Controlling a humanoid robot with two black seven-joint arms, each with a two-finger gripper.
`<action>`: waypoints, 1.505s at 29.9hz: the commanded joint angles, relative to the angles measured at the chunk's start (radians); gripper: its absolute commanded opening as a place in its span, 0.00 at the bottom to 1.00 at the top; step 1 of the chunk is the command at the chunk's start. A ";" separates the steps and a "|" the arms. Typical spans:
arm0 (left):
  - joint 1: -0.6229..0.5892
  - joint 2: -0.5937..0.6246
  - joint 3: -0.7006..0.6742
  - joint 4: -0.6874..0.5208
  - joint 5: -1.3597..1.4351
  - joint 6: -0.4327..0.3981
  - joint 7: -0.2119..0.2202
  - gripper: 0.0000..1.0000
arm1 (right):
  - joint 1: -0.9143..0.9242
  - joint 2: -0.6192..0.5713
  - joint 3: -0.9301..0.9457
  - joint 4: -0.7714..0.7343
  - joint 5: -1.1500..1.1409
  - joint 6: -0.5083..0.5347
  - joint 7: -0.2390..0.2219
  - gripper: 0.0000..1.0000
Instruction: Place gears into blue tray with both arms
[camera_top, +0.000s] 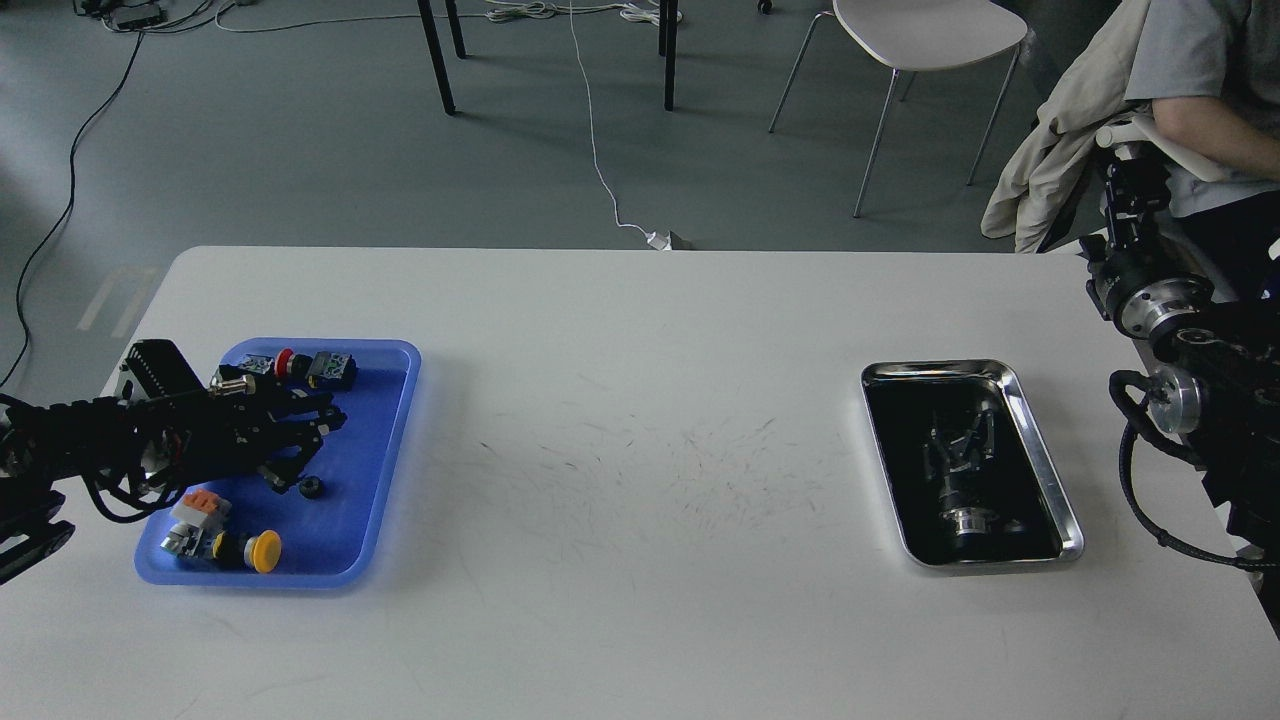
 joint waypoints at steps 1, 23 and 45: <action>0.006 -0.006 0.000 0.004 -0.005 0.001 0.000 0.07 | -0.001 -0.002 0.000 0.000 -0.001 0.000 0.000 0.94; 0.017 -0.032 0.000 0.062 -0.031 -0.001 0.000 0.22 | -0.007 -0.002 -0.001 0.000 -0.002 0.000 0.000 0.94; -0.003 -0.018 -0.012 0.067 -0.297 -0.010 0.000 0.63 | -0.002 -0.014 0.000 0.002 0.001 0.005 0.000 0.94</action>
